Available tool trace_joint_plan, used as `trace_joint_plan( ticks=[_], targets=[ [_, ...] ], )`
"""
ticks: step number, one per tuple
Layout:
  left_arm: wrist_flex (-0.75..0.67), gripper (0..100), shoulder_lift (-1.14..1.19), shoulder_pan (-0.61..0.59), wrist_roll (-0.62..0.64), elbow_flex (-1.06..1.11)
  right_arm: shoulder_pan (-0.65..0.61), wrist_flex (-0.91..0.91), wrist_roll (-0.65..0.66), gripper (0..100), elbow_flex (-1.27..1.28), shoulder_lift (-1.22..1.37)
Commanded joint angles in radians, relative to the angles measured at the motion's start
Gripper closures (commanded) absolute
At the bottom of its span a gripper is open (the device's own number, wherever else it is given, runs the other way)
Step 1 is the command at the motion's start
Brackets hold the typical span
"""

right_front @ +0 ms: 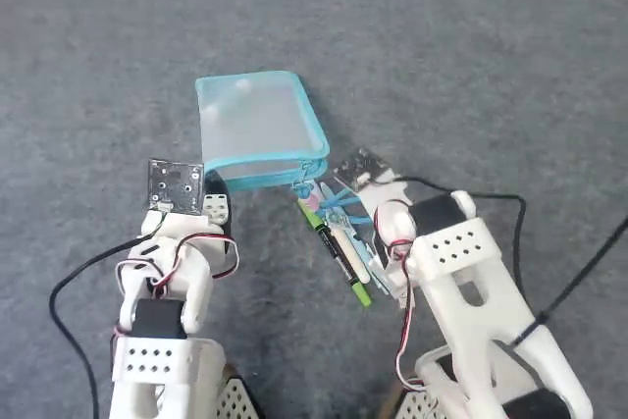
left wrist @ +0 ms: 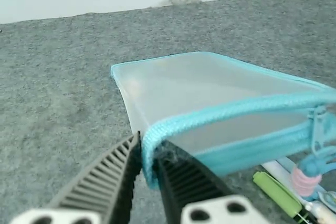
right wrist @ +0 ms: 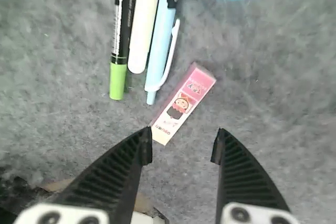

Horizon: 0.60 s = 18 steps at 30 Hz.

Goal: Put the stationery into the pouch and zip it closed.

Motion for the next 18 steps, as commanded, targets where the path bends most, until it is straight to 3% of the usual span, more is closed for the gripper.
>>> trace_joint_plan(
  ticks=[1, 8, 18],
  targets=[
    [-0.018, 99, -0.015, -0.005, -0.015, -0.036, 0.013, -0.038, 0.017, 80.5, 0.003, -0.042],
    [-0.017, 99, -0.015, -0.005, -0.014, -0.036, 0.015, -0.068, 0.057, 80.5, 0.028, -0.013],
    [-0.015, 99, -0.014, -0.003, -0.014, -0.035, 0.019, -0.211, 0.054, 80.5, 0.025, 0.255]
  ],
)
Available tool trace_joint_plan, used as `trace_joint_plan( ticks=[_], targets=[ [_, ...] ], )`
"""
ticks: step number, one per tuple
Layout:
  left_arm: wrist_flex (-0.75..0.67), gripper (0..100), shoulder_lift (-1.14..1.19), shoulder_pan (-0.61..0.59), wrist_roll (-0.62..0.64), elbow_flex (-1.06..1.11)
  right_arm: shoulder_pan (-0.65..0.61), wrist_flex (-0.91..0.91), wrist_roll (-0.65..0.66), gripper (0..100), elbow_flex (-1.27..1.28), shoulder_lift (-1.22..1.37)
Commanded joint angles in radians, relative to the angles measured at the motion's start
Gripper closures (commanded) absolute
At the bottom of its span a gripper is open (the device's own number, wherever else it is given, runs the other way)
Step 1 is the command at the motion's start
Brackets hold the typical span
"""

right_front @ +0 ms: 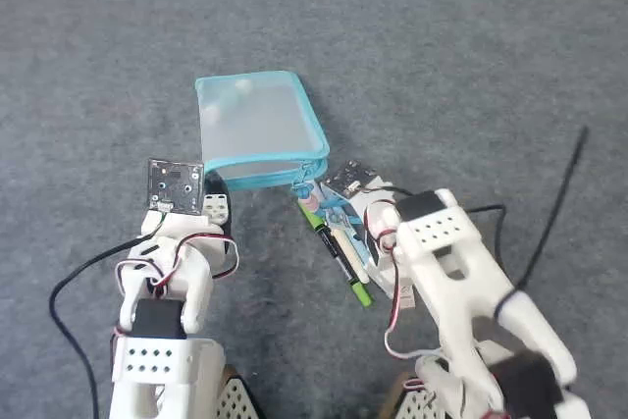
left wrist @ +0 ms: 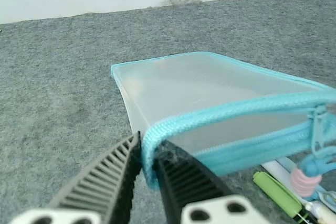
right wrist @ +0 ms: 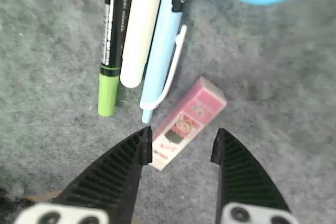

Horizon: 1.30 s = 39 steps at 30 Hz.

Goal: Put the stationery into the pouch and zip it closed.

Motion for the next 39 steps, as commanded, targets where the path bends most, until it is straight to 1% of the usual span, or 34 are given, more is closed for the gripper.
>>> trace_joint_plan(
  ticks=[1, 4, 7, 13, 17, 24, 28, 30, 34, 39],
  targets=[
    [-0.015, 99, -0.014, -0.003, -0.014, -0.035, 0.019, -0.050, -0.006, 80.6, -0.009, 0.048],
    [-0.017, 99, -0.014, -0.003, -0.014, -0.035, 0.031, -0.081, -0.040, 80.9, -0.011, 0.076],
    [-0.017, 99, -0.014, -0.003, -0.014, -0.035, 0.081, -0.085, -0.038, 82.0, -0.034, 0.077],
    [-0.018, 99, -0.014, -0.002, -0.014, -0.035, 0.179, -0.111, -0.038, 99.1, -0.109, 0.087],
    [-0.018, 99, -0.014, -0.002, -0.014, -0.035, 0.200, -0.150, -0.038, 98.7, -0.184, 0.087],
    [-0.018, 99, -0.014, -0.002, -0.014, -0.035, 0.199, -0.136, -0.044, 98.5, -0.391, 0.090],
    [-0.017, 99, -0.014, -0.002, -0.014, -0.035, 0.193, -0.140, -0.044, 97.9, -0.430, 0.143],
    [-0.017, 99, -0.014, -0.002, -0.015, -0.035, 0.196, -0.145, -0.046, 94.6, -0.430, 0.185],
    [-0.017, 99, -0.014, -0.002, -0.015, -0.035, 0.197, -0.147, -0.046, 84.5, -0.430, 0.243],
    [-0.015, 99, -0.014, -0.002, -0.015, -0.035, 0.197, -0.147, -0.046, 82.7, -0.428, 0.286]
  ],
)
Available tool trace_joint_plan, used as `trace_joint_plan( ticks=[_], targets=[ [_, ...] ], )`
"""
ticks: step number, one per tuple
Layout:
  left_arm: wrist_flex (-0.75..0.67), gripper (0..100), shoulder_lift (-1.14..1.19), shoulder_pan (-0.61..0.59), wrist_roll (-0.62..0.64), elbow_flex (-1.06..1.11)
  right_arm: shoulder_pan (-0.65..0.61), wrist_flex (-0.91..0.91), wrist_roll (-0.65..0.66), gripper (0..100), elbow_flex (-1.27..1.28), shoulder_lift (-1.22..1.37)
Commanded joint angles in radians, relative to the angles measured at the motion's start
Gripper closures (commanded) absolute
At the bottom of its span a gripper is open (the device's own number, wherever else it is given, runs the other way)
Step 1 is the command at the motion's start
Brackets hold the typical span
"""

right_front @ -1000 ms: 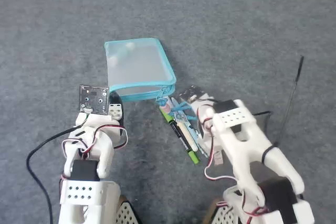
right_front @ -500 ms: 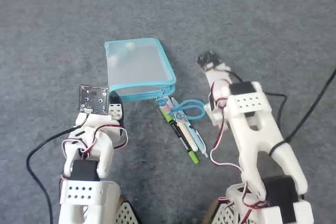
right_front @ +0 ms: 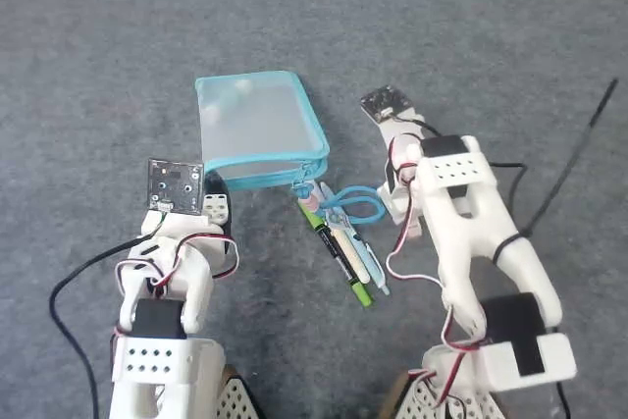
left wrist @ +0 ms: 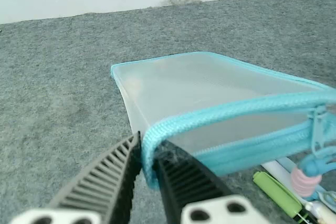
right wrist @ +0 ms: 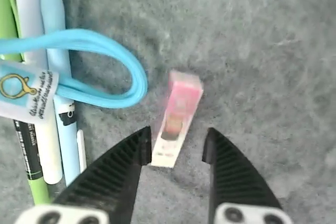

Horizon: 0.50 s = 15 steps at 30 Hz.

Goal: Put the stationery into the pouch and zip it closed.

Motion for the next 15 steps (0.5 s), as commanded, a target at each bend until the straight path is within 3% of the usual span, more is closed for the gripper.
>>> trace_joint_plan(
  ticks=[1, 15],
  targets=[
    [-0.015, 99, -0.014, -0.002, -0.015, -0.035, 0.010, -0.013, -0.014, 82.7, -0.054, -0.001],
    [-0.014, 99, -0.015, -0.002, -0.015, -0.035, 0.022, -0.068, -0.069, 82.8, 0.012, 0.150]
  ],
)
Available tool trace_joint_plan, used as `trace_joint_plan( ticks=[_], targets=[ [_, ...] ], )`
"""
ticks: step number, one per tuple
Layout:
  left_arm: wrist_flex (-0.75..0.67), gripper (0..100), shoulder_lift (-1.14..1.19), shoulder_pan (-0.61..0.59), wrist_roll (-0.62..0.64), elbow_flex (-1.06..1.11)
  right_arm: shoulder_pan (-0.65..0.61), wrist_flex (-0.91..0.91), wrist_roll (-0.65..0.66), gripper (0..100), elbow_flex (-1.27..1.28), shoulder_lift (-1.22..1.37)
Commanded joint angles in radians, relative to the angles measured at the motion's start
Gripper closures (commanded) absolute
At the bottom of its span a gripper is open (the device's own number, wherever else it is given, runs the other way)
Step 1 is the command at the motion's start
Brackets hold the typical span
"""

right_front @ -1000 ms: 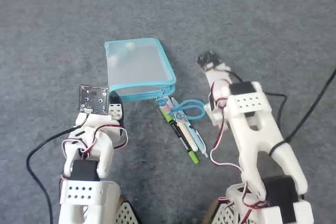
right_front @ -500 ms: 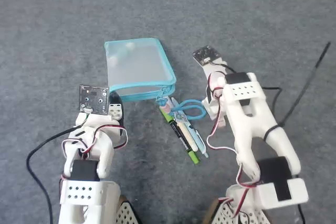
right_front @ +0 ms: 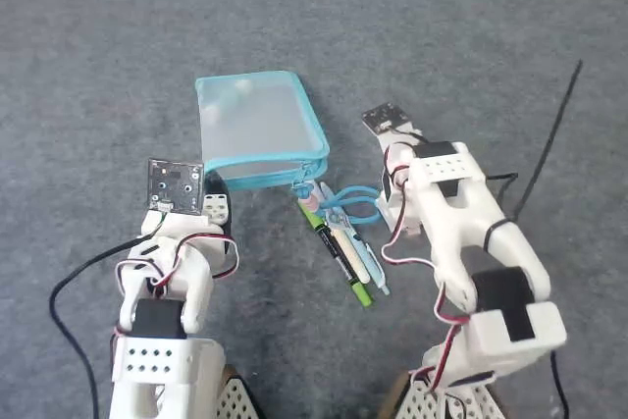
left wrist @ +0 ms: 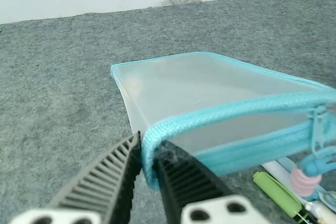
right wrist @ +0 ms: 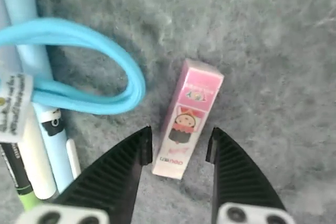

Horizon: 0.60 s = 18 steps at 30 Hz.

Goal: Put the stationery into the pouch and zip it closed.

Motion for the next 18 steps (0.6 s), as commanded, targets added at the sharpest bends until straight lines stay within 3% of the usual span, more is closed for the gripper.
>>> trace_joint_plan(
  ticks=[1, 18],
  targets=[
    [-0.014, 99, -0.015, -0.002, -0.015, -0.035, 0.028, -0.008, -0.015, 82.8, -0.006, 0.015],
    [-0.014, 99, -0.015, -0.002, -0.017, -0.035, 0.058, 0.107, -0.046, 82.9, -0.003, 0.028]
  ],
)
